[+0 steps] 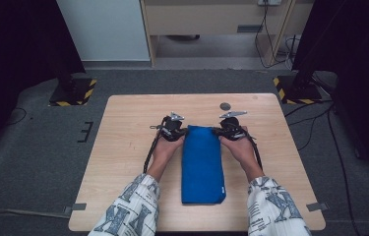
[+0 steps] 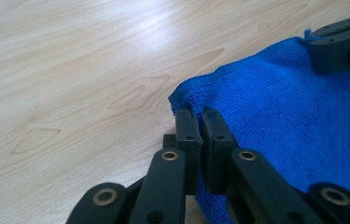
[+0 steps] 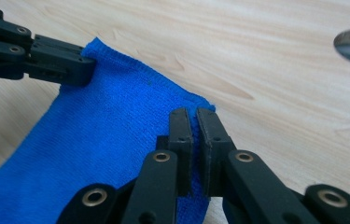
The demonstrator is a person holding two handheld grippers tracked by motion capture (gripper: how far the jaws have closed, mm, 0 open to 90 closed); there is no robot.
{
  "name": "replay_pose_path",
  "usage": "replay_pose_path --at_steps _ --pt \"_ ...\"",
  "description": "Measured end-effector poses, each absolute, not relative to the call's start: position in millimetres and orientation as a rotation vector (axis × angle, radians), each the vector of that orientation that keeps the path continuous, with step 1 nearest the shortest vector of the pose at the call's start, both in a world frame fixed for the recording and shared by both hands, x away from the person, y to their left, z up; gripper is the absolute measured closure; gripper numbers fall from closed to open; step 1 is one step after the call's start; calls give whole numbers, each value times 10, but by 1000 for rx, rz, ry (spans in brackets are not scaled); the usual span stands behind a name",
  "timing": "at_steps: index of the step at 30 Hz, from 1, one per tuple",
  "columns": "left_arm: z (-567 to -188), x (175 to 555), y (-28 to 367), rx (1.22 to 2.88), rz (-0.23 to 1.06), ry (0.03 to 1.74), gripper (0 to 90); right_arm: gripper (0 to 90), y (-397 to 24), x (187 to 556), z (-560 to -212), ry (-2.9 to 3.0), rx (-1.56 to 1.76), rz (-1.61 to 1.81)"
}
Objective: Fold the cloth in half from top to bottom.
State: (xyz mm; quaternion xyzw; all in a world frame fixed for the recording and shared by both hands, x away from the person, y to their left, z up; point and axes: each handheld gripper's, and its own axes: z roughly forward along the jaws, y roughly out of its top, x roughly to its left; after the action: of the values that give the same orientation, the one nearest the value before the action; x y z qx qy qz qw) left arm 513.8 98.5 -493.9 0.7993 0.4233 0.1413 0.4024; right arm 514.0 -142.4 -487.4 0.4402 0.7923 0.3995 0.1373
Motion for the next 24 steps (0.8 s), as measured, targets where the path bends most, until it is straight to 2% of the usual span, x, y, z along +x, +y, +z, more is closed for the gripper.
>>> replay_pose_path --at_steps 12,24 --pt "-4595 4956 1058 1979 393 1033 867 854 -1389 4913 -4587 2267 1195 1192" --pt "-4516 4969 1159 1920 393 1020 868 854 -1375 4932 -4448 2228 1195 1250"
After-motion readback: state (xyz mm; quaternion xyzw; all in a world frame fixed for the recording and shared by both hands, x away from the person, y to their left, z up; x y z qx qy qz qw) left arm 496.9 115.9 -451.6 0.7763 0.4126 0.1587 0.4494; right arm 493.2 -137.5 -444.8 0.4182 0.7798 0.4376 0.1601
